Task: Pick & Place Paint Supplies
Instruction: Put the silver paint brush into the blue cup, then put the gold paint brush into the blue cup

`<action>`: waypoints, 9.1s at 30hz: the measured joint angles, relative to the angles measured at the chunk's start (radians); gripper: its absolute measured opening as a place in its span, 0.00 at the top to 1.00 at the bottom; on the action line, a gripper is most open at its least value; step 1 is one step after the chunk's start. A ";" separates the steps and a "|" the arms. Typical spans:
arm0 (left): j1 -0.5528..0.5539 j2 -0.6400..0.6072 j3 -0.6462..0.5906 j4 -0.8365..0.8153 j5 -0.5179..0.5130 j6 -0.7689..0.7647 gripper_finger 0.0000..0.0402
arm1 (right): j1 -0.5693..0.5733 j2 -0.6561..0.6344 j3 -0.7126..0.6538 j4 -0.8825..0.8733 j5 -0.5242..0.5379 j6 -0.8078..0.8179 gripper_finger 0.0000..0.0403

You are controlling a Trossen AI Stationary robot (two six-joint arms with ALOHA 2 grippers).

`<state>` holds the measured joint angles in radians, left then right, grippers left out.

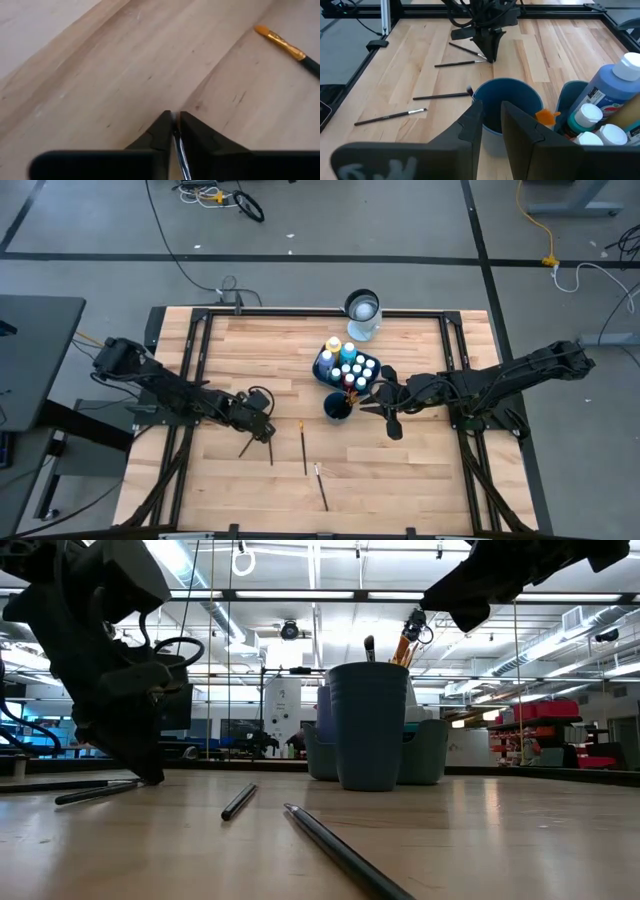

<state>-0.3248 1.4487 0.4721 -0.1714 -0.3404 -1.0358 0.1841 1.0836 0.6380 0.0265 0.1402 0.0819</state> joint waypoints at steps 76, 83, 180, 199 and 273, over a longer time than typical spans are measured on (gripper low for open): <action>0.126 0.404 0.491 0.871 -0.327 0.951 0.86 | 0.000 0.000 0.000 -0.073 0.002 0.005 0.82; 0.102 0.372 0.510 0.862 -0.335 1.016 0.76 | 0.000 0.000 0.000 -0.072 0.002 0.005 0.82; 0.008 0.163 0.193 0.012 0.063 0.246 0.98 | 0.000 0.000 0.000 -0.027 0.001 -0.040 0.82; 0.014 -0.008 0.391 0.999 -0.101 1.182 0.99 | 0.000 0.000 0.000 -0.021 0.001 -0.040 0.82; 0.026 0.017 0.334 0.354 -0.457 0.520 0.69 | 0.000 0.000 0.000 -0.021 0.001 -0.047 0.82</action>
<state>-0.2990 1.4658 0.8059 0.1824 -0.7970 -0.5163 0.1841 1.0836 0.6380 0.0052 0.1413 0.0345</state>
